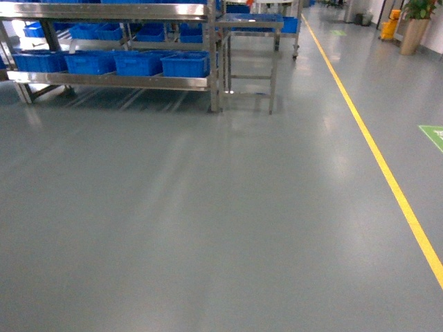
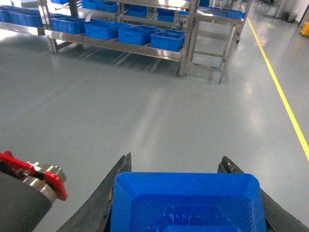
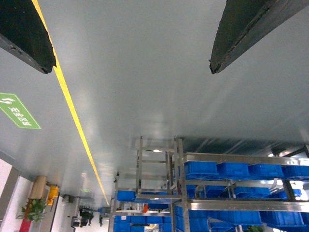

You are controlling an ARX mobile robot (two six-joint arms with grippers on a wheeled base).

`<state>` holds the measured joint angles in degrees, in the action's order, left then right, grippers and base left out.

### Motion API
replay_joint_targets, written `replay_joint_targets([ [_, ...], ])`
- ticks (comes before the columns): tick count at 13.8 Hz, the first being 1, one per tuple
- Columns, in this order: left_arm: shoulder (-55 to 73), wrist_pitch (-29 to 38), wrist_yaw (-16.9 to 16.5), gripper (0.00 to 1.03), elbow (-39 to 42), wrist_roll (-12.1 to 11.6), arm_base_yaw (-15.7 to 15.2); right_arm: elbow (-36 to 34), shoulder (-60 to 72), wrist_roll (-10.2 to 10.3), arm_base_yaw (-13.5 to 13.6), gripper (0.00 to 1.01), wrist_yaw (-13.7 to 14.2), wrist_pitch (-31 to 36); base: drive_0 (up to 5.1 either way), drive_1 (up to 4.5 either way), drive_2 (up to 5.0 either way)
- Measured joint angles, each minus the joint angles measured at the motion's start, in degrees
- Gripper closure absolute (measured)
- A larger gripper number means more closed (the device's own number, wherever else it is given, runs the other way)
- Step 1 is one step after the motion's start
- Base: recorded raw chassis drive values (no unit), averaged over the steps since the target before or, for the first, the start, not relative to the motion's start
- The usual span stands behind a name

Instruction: Pick blue part to blue bin on bottom shelf

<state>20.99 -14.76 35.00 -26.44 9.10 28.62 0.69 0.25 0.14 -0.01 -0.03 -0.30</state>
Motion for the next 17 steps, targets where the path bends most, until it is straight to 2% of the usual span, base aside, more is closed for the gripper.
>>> replay_joint_targets([
  [6, 0.0, 0.0, 0.0, 0.60, 0.0, 0.0, 0.0, 0.0, 0.0, 0.0, 0.0, 0.03, 0.0, 0.0, -1.5, -1.50, -1.5],
  [11, -0.1, -0.1, 0.0, 0.60, 0.0, 0.0, 0.0, 0.0, 0.0, 0.0, 0.0, 0.03, 0.0, 0.0, 0.0, 0.00, 0.0],
  [17, -0.1, 0.1, 0.0, 0.60, 0.0, 0.0, 0.0, 0.0, 0.0, 0.0, 0.0, 0.03, 0.0, 0.0, 0.0, 4.00, -4.1],
])
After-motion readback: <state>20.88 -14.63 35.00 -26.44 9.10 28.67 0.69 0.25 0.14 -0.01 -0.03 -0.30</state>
